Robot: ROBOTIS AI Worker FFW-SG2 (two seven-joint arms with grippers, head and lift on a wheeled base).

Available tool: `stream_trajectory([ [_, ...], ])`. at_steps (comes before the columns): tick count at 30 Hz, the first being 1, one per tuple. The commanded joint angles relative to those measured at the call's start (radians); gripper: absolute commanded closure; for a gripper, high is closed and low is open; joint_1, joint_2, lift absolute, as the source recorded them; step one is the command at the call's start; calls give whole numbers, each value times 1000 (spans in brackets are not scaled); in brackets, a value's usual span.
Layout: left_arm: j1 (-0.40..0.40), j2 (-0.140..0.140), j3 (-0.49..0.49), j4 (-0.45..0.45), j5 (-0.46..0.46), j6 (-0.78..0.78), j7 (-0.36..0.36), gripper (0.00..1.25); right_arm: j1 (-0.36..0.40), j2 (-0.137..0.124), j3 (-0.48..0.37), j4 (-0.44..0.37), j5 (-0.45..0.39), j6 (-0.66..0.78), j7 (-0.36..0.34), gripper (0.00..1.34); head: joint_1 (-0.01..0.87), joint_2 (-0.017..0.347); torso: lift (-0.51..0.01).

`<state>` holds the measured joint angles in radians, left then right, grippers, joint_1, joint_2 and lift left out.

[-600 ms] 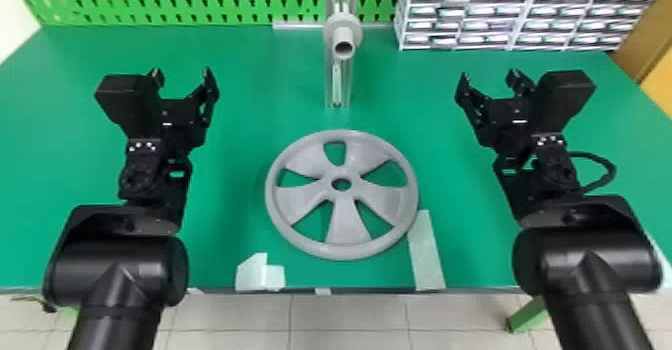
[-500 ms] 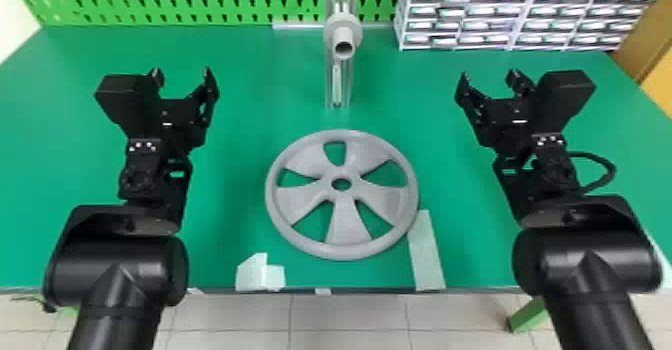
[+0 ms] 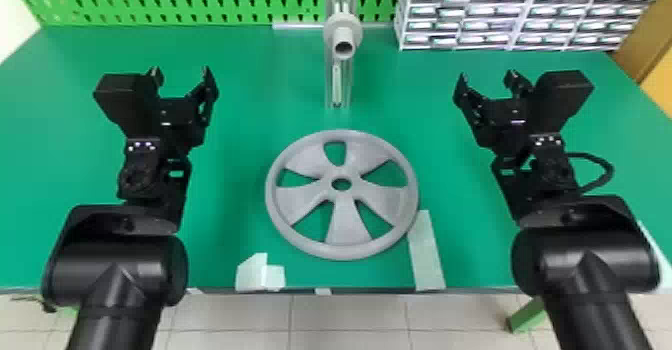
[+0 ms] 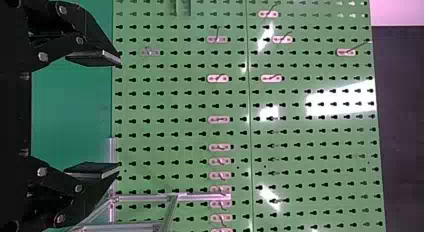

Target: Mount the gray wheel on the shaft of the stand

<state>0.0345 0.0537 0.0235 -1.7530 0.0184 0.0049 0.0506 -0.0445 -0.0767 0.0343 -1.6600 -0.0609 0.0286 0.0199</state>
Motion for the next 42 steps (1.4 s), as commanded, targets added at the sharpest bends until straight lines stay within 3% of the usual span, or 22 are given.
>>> stream_trajectory([
  [1, 1, 0, 4, -2, -2, 1, 0, 492, 0, 0, 9, -23, -8, 44, 0, 466, 865, 52, -101],
  [14, 1, 0, 10, -2, -2, 1, 0, 492, -31, -6, 38, -159, -28, 425, 0, 461, 865, 52, -101],
  [25, -1, 0, 13, -2, -2, 1, 0, 492, -140, -23, 92, -299, -25, 906, 0, 461, 865, 52, -101],
  [36, -2, 2, 13, -2, -5, 1, 0, 492, -253, -25, 136, -314, -57, 1208, 0, 458, 865, 52, -101],
  [42, -4, 3, 10, -2, -6, 4, 0, 492, -304, -26, 156, -282, -73, 1332, 0, 450, 865, 52, -101],
])
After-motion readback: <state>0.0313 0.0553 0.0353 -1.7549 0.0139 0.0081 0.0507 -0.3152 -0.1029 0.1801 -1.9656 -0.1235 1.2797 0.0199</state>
